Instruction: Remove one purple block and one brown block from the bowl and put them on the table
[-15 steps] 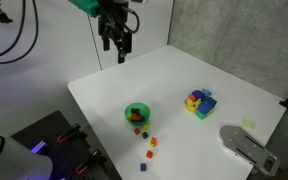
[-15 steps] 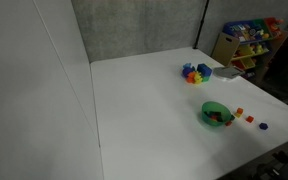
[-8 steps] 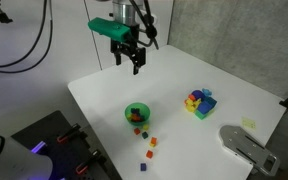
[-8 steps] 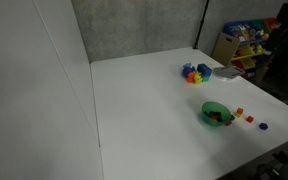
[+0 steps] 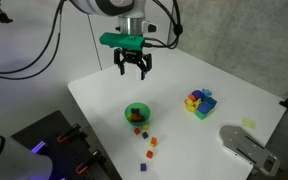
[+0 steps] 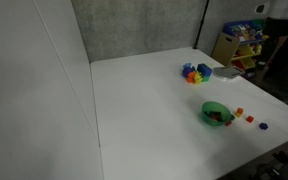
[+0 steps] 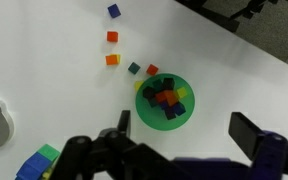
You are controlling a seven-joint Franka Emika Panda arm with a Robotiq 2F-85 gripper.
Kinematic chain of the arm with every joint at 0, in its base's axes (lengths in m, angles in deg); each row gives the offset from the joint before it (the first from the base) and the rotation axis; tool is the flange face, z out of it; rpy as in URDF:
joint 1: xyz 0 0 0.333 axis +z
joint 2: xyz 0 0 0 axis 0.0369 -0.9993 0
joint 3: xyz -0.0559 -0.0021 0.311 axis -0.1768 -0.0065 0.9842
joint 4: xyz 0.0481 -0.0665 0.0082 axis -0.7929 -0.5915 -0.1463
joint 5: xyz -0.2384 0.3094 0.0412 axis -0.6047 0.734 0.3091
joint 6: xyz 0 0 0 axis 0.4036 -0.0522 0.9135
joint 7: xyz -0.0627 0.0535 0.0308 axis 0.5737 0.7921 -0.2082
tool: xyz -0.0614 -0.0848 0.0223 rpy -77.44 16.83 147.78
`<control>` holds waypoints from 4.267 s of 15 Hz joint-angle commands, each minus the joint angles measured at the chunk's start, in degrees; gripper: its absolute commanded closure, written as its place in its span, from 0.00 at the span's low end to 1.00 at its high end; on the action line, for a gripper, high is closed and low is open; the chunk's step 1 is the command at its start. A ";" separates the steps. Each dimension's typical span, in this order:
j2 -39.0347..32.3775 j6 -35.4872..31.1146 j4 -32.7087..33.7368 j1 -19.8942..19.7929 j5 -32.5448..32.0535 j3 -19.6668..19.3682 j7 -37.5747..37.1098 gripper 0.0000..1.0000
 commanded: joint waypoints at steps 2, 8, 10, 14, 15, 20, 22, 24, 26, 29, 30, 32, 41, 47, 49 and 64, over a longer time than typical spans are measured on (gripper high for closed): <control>-1.22 -0.78 0.27 -0.26 0.52 -0.01 1.28 0.00; -7.60 -8.37 -0.05 -0.80 3.64 -0.31 12.17 0.00; -9.96 -10.44 -0.15 -1.31 5.89 -0.03 15.65 0.00; -14.28 -14.47 -0.66 -2.34 10.38 0.93 21.61 0.00; -15.40 -15.63 -0.74 -2.59 11.07 1.20 22.44 0.00; -21.23 -20.10 -0.48 -4.25 16.06 3.50 25.42 0.00; -22.83 -20.87 -0.24 -4.58 16.67 4.29 24.37 0.00; -22.60 -20.27 -0.51 -4.48 14.98 4.30 22.98 0.00; -22.82 -20.27 -0.50 -4.49 14.97 4.37 22.98 0.00; -25.84 -21.03 1.32 -4.91 15.82 4.85 24.22 0.00; -27.18 -21.43 1.92 -5.05 15.78 5.05 24.41 0.00; -29.74 -21.94 3.38 -5.49 15.60 5.53 24.40 0.00; -40.86 -23.54 10.73 -8.19 14.21 7.97 24.47 0.00; -45.53 -24.14 13.64 -8.91 11.89 8.82 26.27 0.00; -46.77 -24.29 14.45 -8.72 10.15 8.69 27.00 0.00; -49.30 -34.46 12.56 -8.61 3.66 10.85 32.12 0.00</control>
